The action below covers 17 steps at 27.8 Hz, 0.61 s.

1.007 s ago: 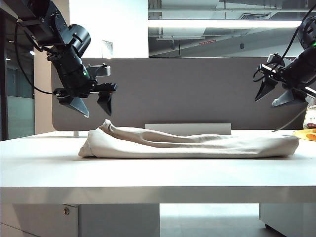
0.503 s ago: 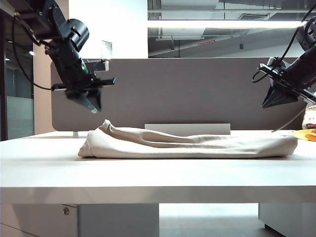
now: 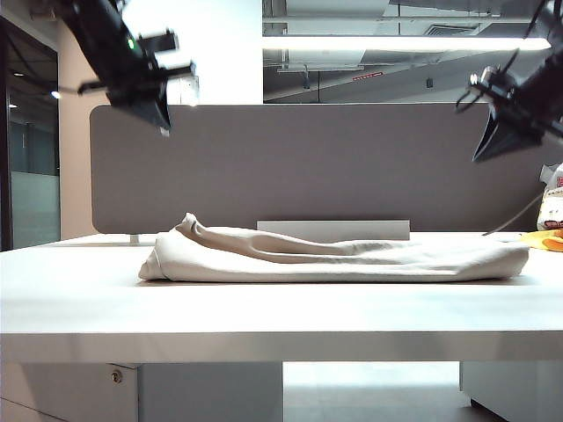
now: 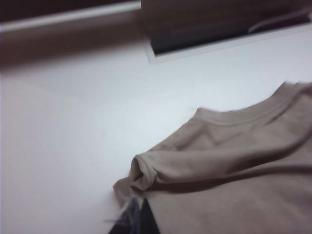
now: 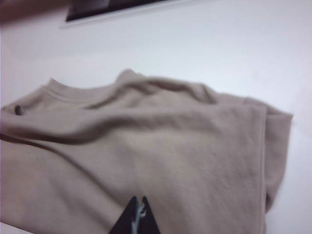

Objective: Fold the bottom side of the T-shirt horizontally towards the center, about one-third of the way, then fold the sleeve back towards the center, creating a straight line along the edge of the T-shirt, and finally fold the bottom of the T-shirt up towards the top, creating a neat rectangle.

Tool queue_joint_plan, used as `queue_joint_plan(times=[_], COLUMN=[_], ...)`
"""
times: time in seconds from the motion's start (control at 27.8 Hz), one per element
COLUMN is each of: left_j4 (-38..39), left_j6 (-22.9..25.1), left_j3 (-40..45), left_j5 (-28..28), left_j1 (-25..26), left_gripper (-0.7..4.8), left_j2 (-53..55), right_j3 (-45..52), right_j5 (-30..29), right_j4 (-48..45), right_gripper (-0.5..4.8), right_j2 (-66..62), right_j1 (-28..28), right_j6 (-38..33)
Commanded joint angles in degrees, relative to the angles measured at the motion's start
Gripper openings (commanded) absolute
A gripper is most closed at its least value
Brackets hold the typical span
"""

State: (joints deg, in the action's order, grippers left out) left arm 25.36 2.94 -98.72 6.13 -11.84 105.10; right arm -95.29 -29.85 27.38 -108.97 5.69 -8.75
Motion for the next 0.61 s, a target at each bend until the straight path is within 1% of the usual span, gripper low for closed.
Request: queue_joint_plan(times=[0.04,0.18,0.29,0.47,0.61], left_j4=[1.03,0.09,-1.33,-4.72,-7.37], left_j6=[-0.44,-1.95,-2.10,-2.54,-2.67], left_j3=[0.90,3.96,8.07,17.70,26.21], left_j5=[0.35,0.35,0.22,0.15,0.11], left_j1=[-0.04,-0.07,-0.07,-0.07,-0.15], left_gripper=[-0.06,-0.06,-0.06,-0.06,-0.06], left_j2=[-4.48,-9.53,-13.73,-21.33,-28.09], right_j3=[-0.11,0.46,3.37,13.79,23.28], right_j5=[0.55,1.38,1.88,4.28,4.52], right_j4=[0.79,2.32,1.38,-4.20,-9.88], right_gripper=[-0.02,-0.02,-0.02,-0.02,-0.02], right_j2=[3.96,8.00,11.76,20.61,28.37], right_j1=[-0.39,-1.46,-2.56,-4.02,-4.42], right_j6=[1.27,1.73,1.77,1.73,1.42])
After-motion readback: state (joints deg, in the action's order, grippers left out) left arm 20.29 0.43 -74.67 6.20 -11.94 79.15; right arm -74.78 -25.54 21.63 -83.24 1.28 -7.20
